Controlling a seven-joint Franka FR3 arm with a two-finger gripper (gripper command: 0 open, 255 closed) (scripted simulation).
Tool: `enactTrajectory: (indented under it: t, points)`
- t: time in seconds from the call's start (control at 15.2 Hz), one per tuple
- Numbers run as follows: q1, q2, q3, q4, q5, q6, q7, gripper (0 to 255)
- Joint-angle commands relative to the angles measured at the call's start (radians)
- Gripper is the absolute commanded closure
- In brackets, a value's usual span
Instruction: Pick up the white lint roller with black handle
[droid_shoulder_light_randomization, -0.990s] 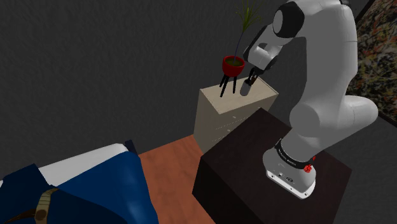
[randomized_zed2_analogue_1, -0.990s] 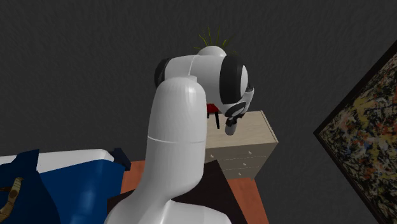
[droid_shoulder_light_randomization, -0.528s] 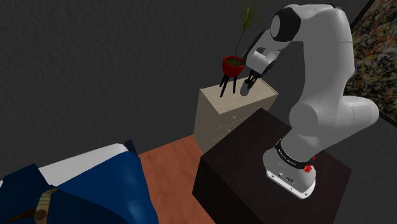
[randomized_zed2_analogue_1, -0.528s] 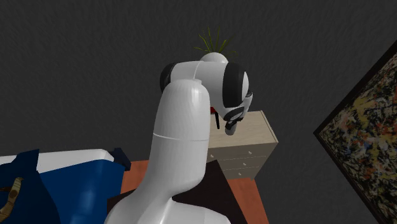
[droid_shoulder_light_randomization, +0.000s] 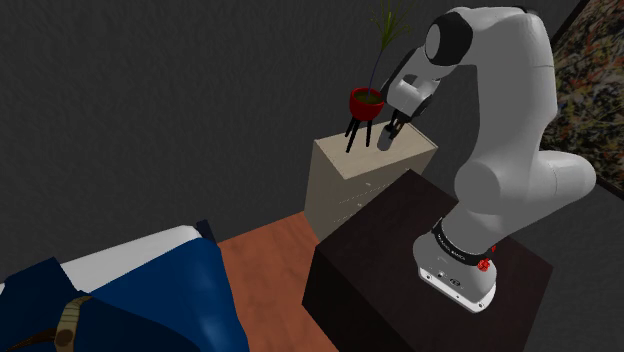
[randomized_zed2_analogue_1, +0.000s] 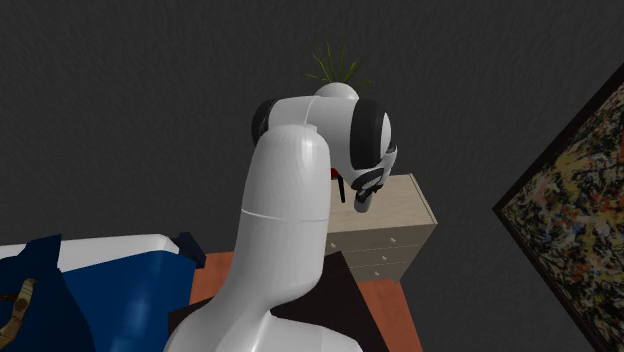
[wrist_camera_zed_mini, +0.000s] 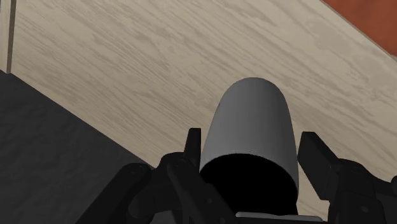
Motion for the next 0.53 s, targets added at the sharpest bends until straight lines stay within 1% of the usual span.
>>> enactTrajectory:
  t: [0.0,0.46]
  points:
    - [0.0,0.002,0.001,0.001,0.0,0.0,0.0,255]
    - [0.036,-0.07,-0.044,-0.04,-0.029,-0.041,0.03,255]
